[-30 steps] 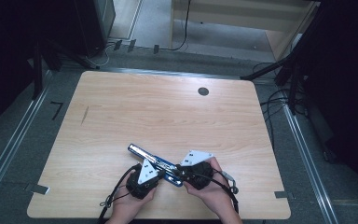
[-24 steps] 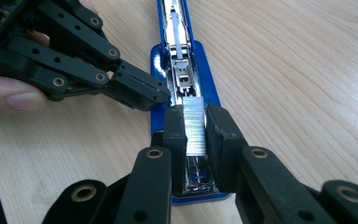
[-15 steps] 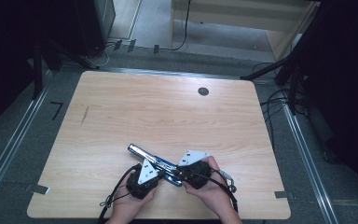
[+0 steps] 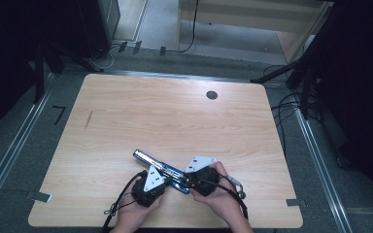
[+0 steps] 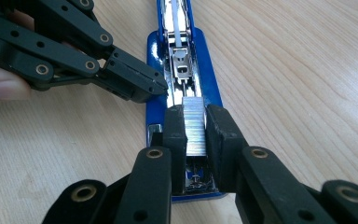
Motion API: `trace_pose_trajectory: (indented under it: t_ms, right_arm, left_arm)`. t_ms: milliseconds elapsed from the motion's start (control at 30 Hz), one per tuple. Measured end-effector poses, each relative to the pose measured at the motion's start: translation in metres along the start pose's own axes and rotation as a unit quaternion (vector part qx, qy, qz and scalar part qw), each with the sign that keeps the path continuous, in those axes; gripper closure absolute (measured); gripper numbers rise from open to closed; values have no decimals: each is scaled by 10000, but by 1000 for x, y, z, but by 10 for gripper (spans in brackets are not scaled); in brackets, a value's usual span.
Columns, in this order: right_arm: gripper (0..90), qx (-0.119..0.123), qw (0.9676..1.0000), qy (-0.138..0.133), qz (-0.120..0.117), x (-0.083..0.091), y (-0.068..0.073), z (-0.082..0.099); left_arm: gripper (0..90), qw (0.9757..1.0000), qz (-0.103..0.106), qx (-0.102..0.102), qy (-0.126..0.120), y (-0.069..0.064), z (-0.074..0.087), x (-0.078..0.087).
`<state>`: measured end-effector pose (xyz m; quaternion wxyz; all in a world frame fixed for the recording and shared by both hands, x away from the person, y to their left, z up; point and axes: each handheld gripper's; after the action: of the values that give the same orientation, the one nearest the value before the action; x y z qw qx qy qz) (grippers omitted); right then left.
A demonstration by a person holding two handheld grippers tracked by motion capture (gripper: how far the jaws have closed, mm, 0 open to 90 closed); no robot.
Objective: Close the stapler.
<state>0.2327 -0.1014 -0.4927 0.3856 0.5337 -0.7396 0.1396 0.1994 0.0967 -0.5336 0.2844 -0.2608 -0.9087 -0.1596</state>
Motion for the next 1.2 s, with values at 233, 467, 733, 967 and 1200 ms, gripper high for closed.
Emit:
trace_pose_trajectory:
  t_ms: [233,467,733,967,1200]
  right_arm:
    - [795,34,10000,-1,-34,1,0,-1]
    - [795,65,10000,-24,-44,2,0,-2]
    - [795,39,10000,9,-65,1,-1,-1]
    - [795,51,10000,7,-78,0,-2,0]
    - [795,46,10000,-3,-81,1,-1,0]
  left_arm:
    - [900,10000,-4,1,3,0,0,0]
    - [900,10000,-5,9,4,0,0,0]
    - [900,10000,-7,-1,9,0,0,0]
    - [900,10000,-7,-3,8,0,0,0]
    - [900,10000,-4,-1,5,0,0,0]
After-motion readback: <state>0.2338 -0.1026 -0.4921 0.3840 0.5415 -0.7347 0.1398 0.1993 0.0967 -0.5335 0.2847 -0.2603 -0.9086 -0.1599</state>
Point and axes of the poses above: each handheld gripper's, and its own axes: x roughly backward along the jaws, z roughly out of its underside, y roughly to its left, and after that the axes turned 14 degrees about -z, right-handed
